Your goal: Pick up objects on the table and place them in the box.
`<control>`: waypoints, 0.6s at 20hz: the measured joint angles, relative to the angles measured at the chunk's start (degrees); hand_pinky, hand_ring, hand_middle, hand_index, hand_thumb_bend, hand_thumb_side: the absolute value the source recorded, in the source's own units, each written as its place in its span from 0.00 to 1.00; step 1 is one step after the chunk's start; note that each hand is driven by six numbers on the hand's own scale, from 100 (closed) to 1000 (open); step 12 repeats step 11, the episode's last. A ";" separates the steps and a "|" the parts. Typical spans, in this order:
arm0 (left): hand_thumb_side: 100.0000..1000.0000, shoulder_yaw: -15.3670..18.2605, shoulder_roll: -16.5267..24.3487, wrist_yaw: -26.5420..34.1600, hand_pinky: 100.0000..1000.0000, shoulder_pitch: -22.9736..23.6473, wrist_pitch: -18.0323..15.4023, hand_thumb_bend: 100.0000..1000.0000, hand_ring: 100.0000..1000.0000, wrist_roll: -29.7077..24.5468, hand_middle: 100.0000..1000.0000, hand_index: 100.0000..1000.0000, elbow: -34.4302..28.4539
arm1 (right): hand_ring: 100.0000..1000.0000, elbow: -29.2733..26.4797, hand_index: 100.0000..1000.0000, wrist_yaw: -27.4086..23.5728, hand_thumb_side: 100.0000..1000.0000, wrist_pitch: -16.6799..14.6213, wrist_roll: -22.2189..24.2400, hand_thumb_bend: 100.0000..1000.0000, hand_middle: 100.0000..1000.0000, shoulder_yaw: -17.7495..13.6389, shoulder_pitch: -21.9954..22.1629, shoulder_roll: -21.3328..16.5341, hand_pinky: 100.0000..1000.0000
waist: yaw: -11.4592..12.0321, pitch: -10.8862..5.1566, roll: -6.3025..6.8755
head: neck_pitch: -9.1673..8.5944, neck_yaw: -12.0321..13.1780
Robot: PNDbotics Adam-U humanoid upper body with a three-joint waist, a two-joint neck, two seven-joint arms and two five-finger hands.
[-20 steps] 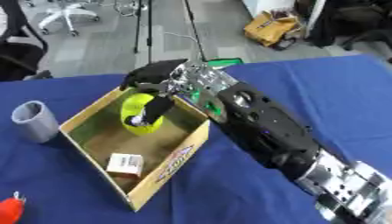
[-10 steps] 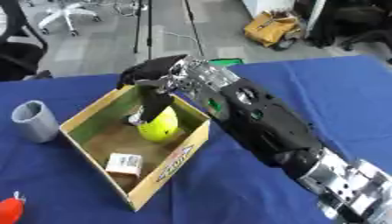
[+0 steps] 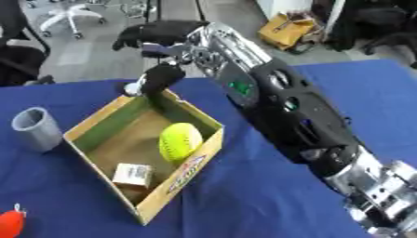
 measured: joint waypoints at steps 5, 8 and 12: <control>0.99 0.05 0.07 -0.22 0.93 0.45 0.16 0.00 0.85 0.19 0.82 0.81 0.00 | 1.00 -8.16 1.00 -2.84 0.86 3.03 -6.95 0.19 0.90 -5.43 0.49 -3.07 0.97 | -0.63 -0.59 0.39 | 0.00 0.14; 1.00 0.26 0.24 -0.45 0.93 0.58 0.30 0.00 0.85 0.32 0.84 0.84 0.00 | 0.97 -15.82 0.99 -4.42 0.92 4.81 -14.19 0.07 0.89 -9.35 3.79 -6.28 0.95 | -1.52 -1.00 1.10 | 0.01 0.70; 1.00 0.35 0.51 -0.59 0.94 0.68 0.52 0.00 0.86 0.21 0.84 0.85 0.00 | 0.96 -23.37 0.98 -5.70 0.93 6.42 -20.66 0.03 0.88 -12.31 7.51 -8.95 0.94 | -2.06 -1.23 1.92 | 0.05 1.55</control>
